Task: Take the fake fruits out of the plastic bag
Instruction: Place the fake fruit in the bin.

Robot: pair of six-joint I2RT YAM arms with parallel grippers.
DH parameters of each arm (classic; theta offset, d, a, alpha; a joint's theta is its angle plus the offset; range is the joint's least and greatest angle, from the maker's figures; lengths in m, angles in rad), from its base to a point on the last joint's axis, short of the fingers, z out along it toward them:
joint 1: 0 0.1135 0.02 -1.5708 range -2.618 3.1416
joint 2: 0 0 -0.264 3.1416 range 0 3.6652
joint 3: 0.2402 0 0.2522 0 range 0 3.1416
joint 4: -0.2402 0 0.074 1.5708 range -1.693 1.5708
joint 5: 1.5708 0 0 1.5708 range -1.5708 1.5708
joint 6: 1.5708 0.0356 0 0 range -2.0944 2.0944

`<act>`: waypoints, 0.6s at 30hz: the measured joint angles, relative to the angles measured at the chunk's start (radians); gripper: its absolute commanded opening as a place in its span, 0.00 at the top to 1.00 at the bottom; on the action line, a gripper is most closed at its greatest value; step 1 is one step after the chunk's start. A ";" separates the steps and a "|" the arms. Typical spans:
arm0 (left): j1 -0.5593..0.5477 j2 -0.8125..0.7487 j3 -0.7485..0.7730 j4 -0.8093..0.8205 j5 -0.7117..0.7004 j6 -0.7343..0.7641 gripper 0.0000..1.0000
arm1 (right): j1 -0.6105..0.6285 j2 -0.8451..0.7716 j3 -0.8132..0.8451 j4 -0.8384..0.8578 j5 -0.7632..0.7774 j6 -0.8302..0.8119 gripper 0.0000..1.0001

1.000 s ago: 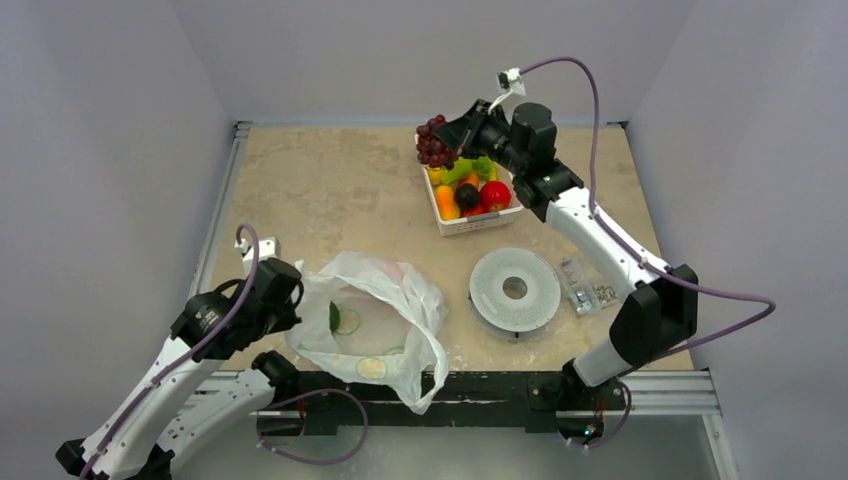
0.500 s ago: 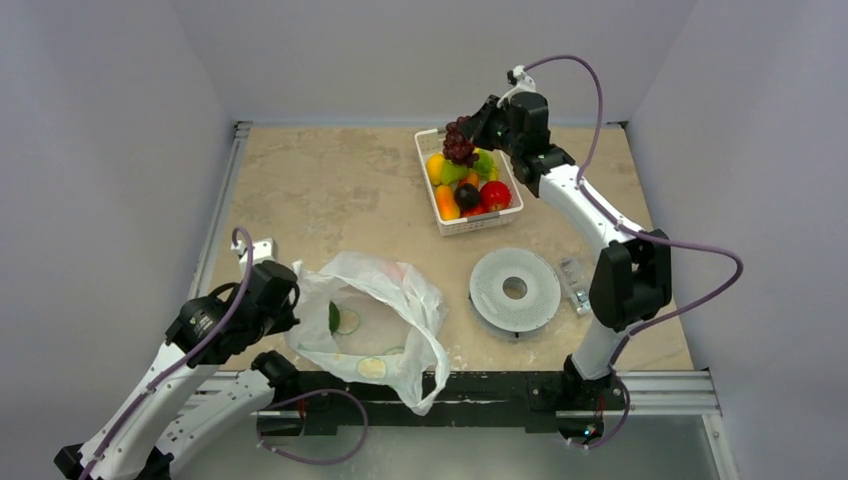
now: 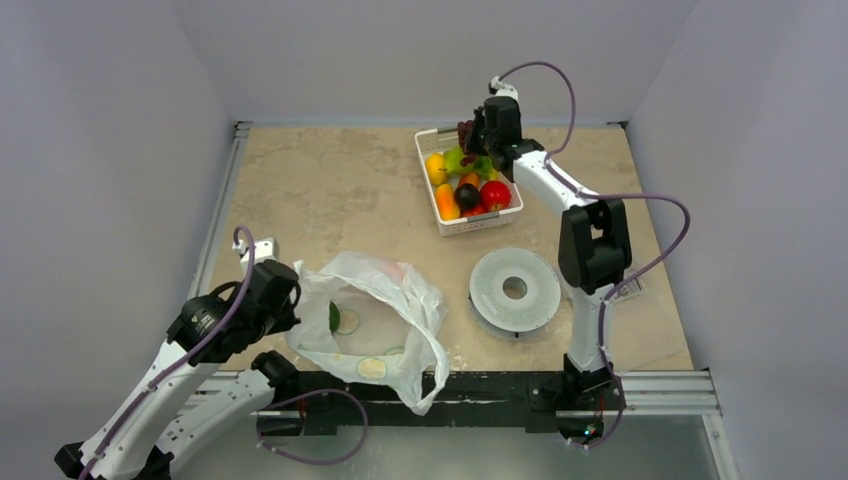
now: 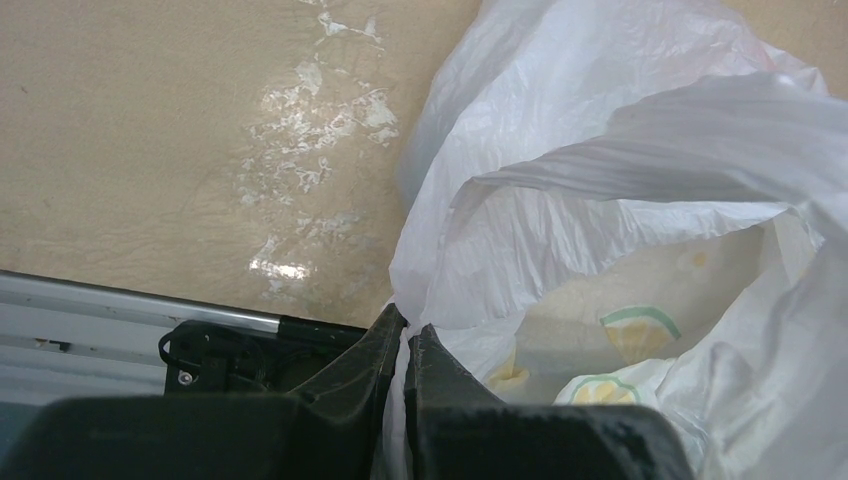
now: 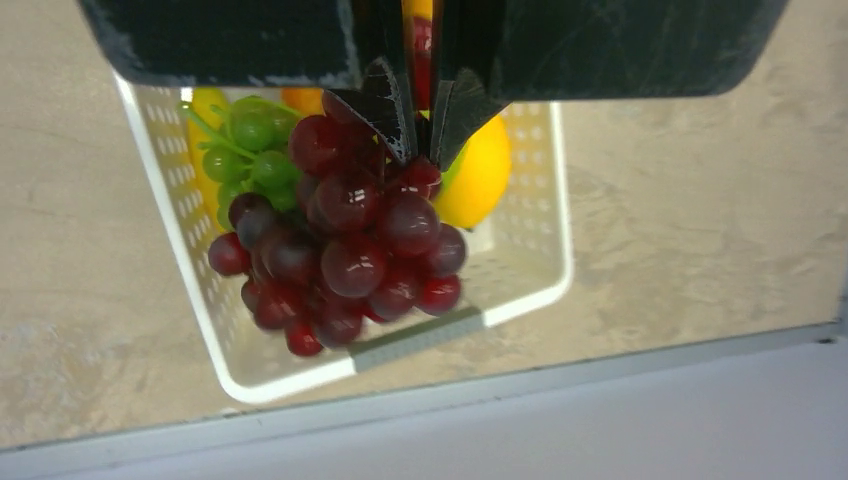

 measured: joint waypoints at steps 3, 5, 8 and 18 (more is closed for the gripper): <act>0.000 0.009 0.000 0.000 0.000 0.000 1.00 | 0.000 0.051 0.003 -0.026 0.037 -0.026 1.00; 0.000 0.018 0.000 0.000 0.000 0.000 1.00 | 0.000 0.068 -0.011 -0.029 0.045 -0.039 0.94; 0.000 0.029 0.000 0.000 0.000 0.000 1.00 | 0.000 0.069 -0.042 -0.030 0.048 -0.054 0.78; 0.000 0.033 0.000 0.000 0.000 0.000 1.00 | 0.016 -0.031 -0.140 -0.080 0.054 -0.127 0.23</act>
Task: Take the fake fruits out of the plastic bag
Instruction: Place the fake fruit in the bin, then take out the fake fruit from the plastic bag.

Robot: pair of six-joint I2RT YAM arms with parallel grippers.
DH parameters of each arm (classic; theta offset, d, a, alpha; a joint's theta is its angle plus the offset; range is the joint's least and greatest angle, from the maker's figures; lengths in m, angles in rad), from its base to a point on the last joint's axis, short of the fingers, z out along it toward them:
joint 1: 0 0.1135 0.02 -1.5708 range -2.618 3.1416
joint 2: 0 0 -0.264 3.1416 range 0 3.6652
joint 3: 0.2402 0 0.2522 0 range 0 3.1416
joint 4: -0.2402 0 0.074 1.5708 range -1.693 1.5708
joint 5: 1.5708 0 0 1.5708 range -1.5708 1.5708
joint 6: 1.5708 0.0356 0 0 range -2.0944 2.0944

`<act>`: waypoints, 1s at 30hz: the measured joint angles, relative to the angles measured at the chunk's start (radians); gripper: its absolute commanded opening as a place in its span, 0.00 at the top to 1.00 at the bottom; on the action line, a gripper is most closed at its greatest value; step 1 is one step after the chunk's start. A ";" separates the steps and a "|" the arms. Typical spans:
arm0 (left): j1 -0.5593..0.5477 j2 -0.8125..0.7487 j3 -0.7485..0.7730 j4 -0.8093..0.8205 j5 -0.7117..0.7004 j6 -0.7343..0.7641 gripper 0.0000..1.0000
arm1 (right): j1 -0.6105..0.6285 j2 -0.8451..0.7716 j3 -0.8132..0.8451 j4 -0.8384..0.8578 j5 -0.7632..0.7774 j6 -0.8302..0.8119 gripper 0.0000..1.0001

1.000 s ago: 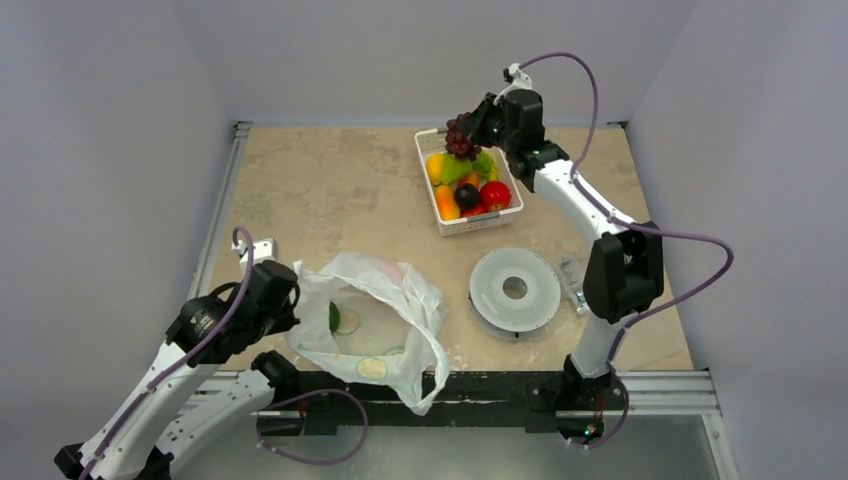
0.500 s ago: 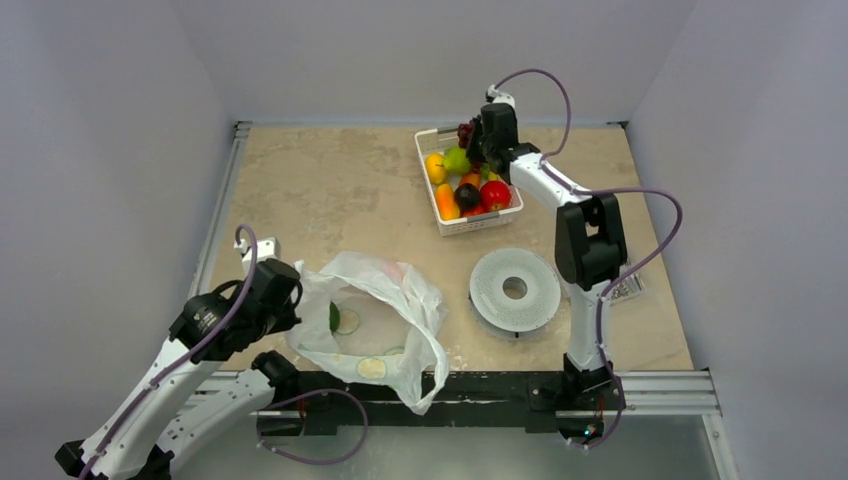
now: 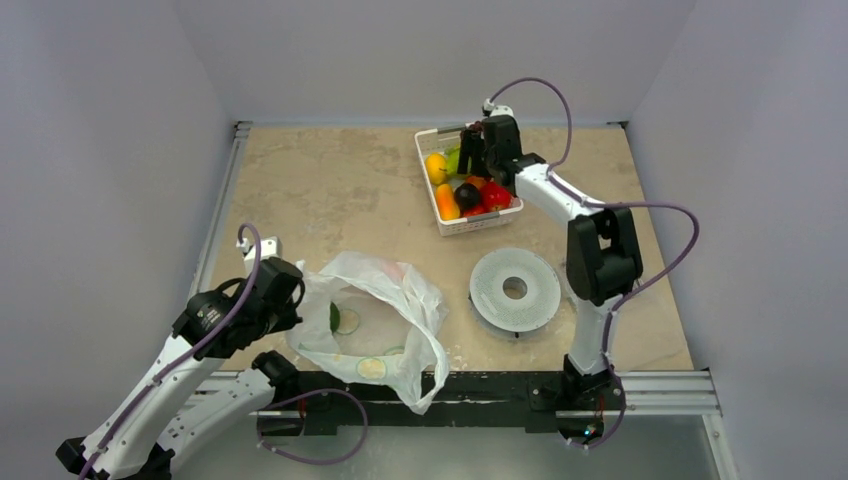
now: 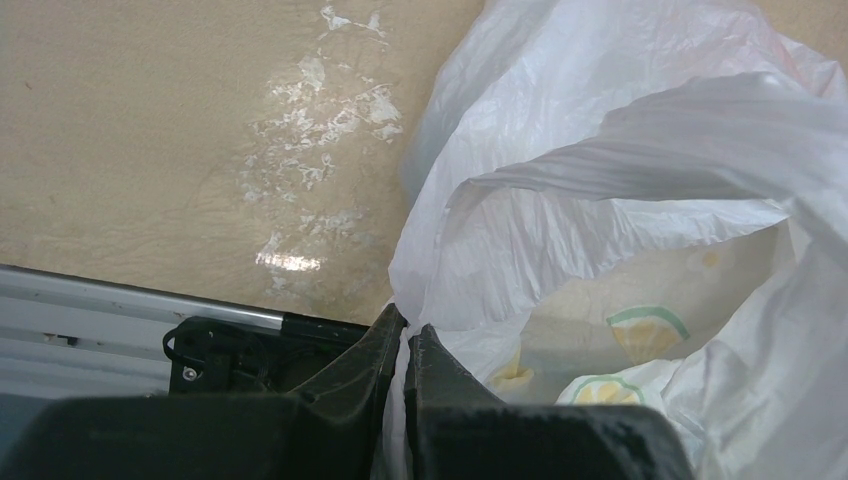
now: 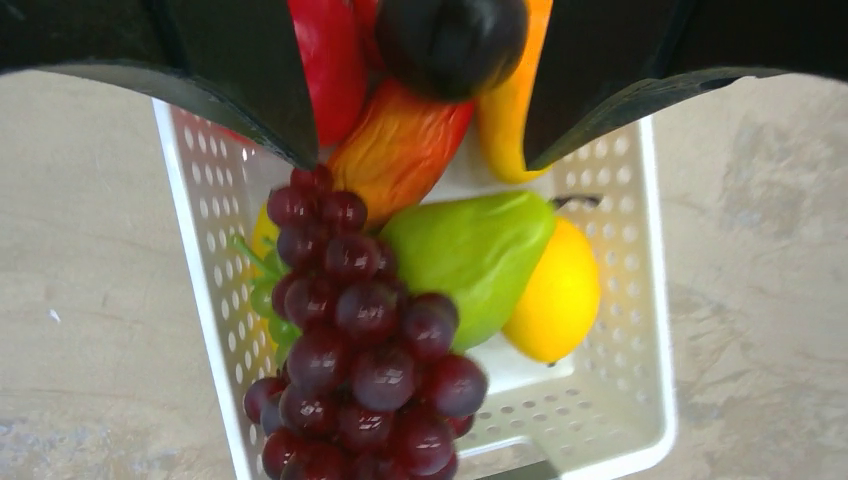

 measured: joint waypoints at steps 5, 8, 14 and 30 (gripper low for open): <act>0.000 0.000 0.000 0.000 0.000 0.000 1.00 | 0.063 -0.175 -0.086 -0.011 0.037 -0.030 0.10; 0.000 0.000 0.000 0.000 0.000 0.000 1.00 | 0.132 -0.286 -0.138 -0.006 0.071 -0.050 0.06; 0.000 0.000 0.000 0.000 0.000 0.000 1.00 | 0.288 -0.478 -0.277 0.004 0.049 -0.101 0.03; -0.005 -0.001 0.000 -0.001 0.000 0.000 1.00 | 0.819 -0.661 -0.562 0.198 -0.252 -0.141 0.46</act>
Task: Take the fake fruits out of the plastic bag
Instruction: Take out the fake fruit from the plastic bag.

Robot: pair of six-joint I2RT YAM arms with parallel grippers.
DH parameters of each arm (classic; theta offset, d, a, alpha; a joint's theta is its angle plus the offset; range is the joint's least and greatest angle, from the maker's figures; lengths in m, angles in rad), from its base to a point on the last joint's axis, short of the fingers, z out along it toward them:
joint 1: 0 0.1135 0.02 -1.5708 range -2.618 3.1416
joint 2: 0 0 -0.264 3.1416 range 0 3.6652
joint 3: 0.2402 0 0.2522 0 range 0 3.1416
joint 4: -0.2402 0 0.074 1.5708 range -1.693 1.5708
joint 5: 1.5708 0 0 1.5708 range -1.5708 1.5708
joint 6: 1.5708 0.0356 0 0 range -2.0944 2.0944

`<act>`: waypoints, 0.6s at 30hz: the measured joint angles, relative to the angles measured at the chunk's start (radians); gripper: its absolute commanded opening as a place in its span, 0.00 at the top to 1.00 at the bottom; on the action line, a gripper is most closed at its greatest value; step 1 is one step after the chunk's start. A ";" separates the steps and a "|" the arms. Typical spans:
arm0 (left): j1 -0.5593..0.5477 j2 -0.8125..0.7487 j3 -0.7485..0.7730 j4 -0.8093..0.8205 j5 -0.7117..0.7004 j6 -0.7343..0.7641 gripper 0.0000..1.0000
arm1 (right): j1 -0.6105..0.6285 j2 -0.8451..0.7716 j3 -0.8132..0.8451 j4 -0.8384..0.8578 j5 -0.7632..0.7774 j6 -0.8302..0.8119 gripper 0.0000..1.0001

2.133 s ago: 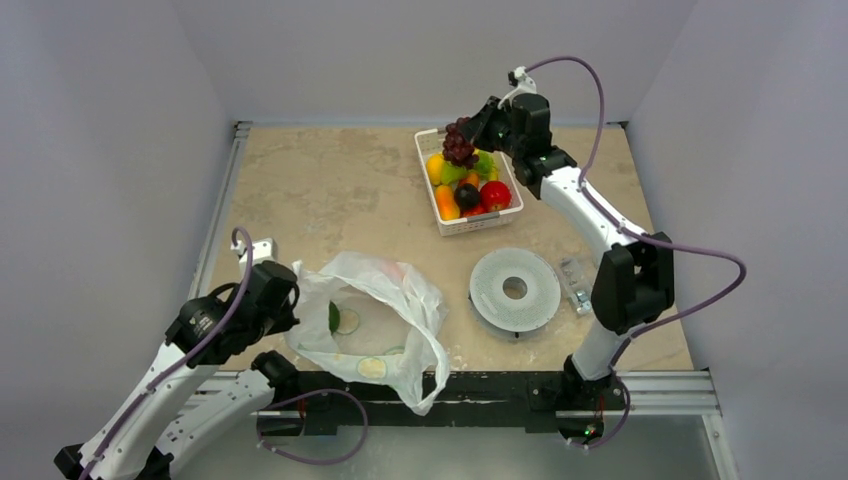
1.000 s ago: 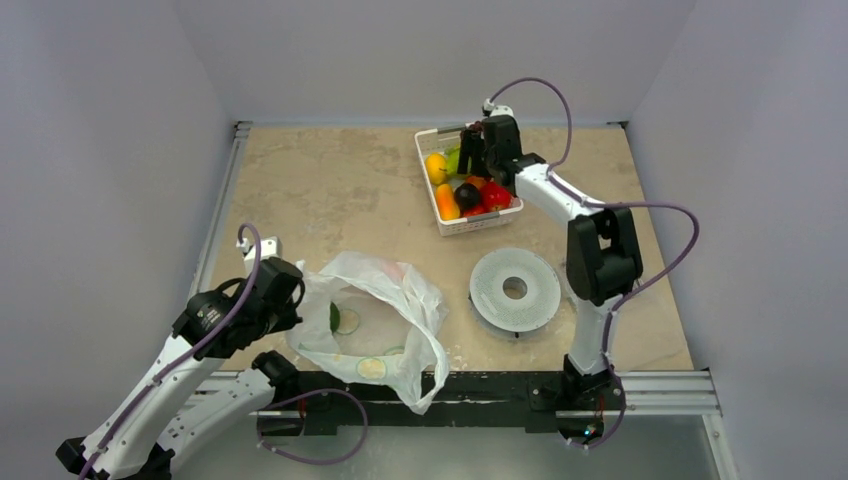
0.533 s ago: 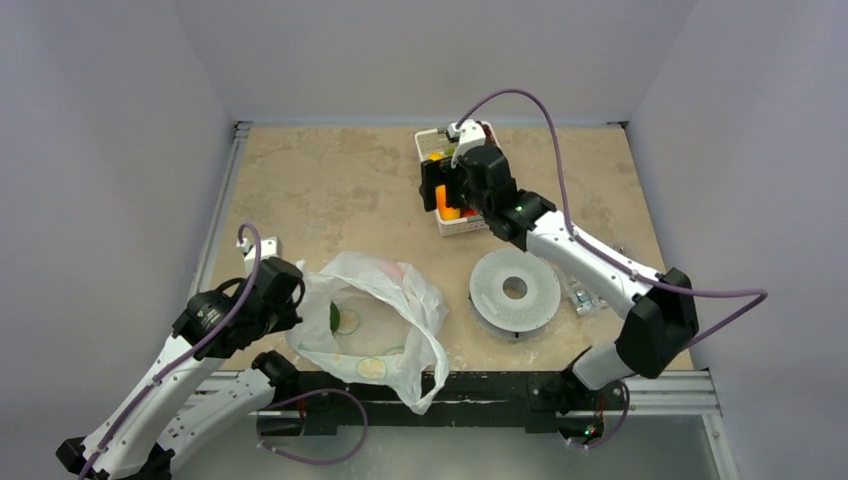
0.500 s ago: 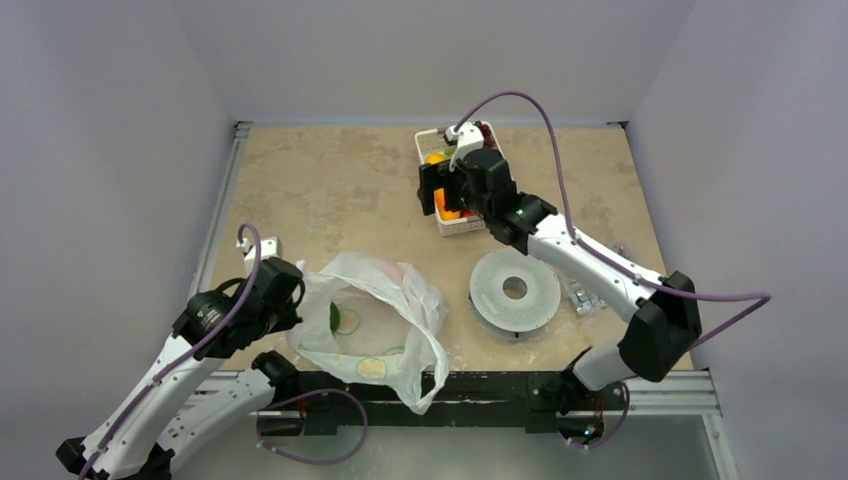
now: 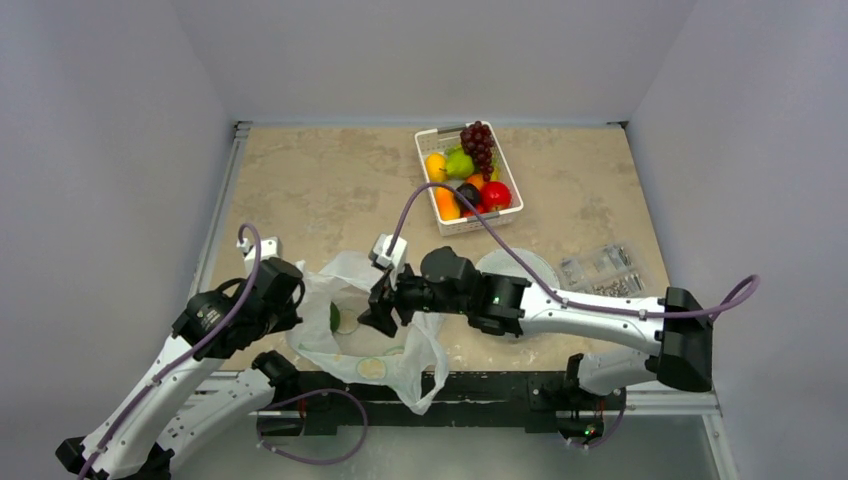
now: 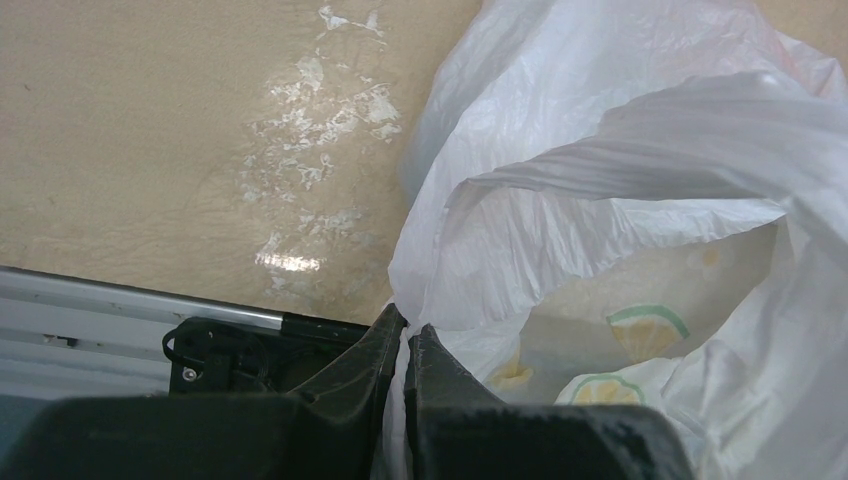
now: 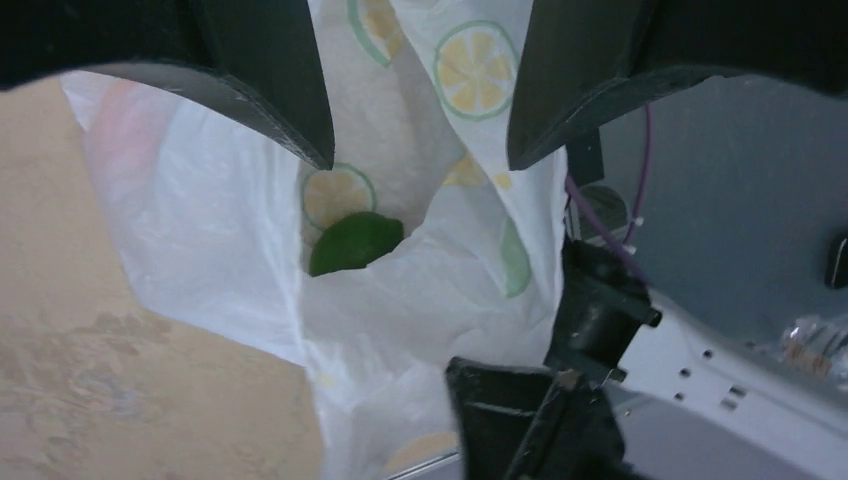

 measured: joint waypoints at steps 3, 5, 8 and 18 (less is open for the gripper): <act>0.000 -0.001 0.000 0.000 0.000 0.000 1.00 | 0.071 0.000 -0.022 0.037 0.010 -0.010 0.57; 0.000 -0.001 0.000 0.000 0.000 0.000 1.00 | 0.106 0.001 -0.029 0.051 0.048 -0.028 0.58; 0.000 -0.001 0.000 0.000 0.000 0.000 1.00 | 0.165 0.007 -0.037 0.069 0.129 -0.075 0.57; -0.001 -0.021 0.000 0.000 0.000 0.000 1.00 | 0.232 0.324 -0.013 0.098 0.386 -0.149 0.49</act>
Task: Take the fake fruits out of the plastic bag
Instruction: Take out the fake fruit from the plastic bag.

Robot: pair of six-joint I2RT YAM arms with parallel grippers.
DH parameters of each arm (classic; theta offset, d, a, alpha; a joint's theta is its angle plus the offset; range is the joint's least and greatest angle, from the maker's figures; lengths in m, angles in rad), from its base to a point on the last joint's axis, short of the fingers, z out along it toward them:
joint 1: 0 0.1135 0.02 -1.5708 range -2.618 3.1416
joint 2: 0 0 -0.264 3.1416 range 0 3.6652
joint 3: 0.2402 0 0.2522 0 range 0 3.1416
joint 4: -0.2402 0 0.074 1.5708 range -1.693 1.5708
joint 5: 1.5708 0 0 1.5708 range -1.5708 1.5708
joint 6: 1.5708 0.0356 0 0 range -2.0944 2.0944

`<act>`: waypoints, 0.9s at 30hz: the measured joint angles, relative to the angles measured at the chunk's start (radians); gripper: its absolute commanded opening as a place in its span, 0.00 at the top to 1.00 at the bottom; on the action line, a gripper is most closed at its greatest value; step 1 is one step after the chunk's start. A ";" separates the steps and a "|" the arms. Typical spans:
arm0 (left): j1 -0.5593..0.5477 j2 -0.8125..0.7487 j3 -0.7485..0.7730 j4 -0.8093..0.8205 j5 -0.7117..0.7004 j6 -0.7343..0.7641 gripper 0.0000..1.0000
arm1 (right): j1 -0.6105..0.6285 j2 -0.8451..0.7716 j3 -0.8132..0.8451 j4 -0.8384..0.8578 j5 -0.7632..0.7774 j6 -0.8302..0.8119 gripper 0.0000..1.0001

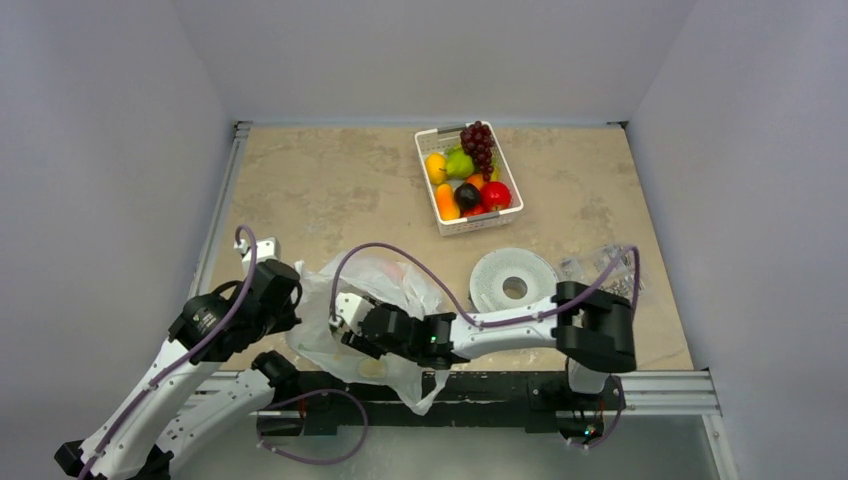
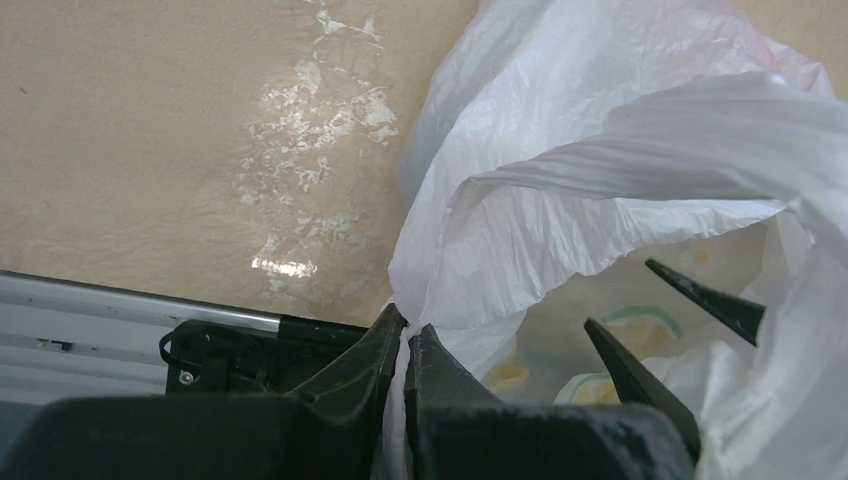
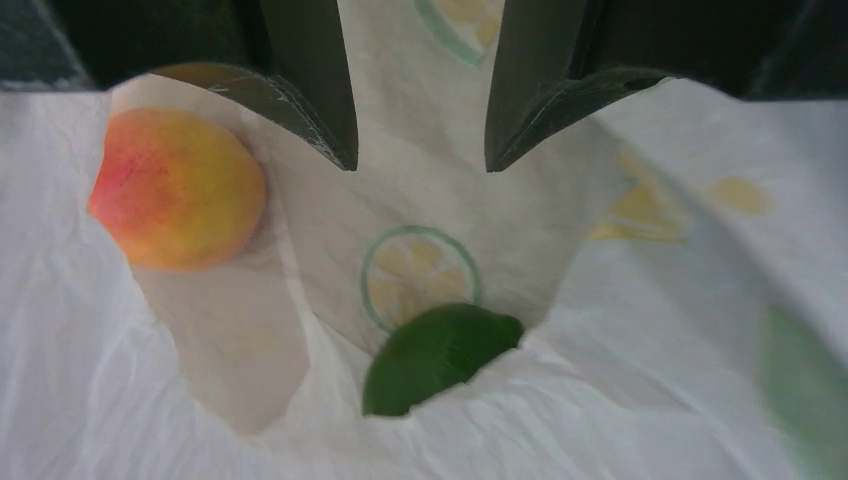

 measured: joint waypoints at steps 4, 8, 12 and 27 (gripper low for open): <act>0.000 0.000 0.000 0.001 0.000 0.000 1.00 | 0.000 0.153 0.049 -0.008 0.174 -0.069 0.46; 0.000 0.000 0.000 0.002 0.004 0.003 1.00 | 0.000 0.256 0.129 -0.032 0.331 -0.140 0.39; 0.000 0.000 0.000 0.005 0.009 0.011 1.00 | 0.000 0.267 0.152 -0.029 0.438 -0.219 0.31; 0.000 -0.016 0.000 0.005 0.021 0.019 1.00 | -0.004 0.411 0.204 0.040 0.662 -0.420 0.01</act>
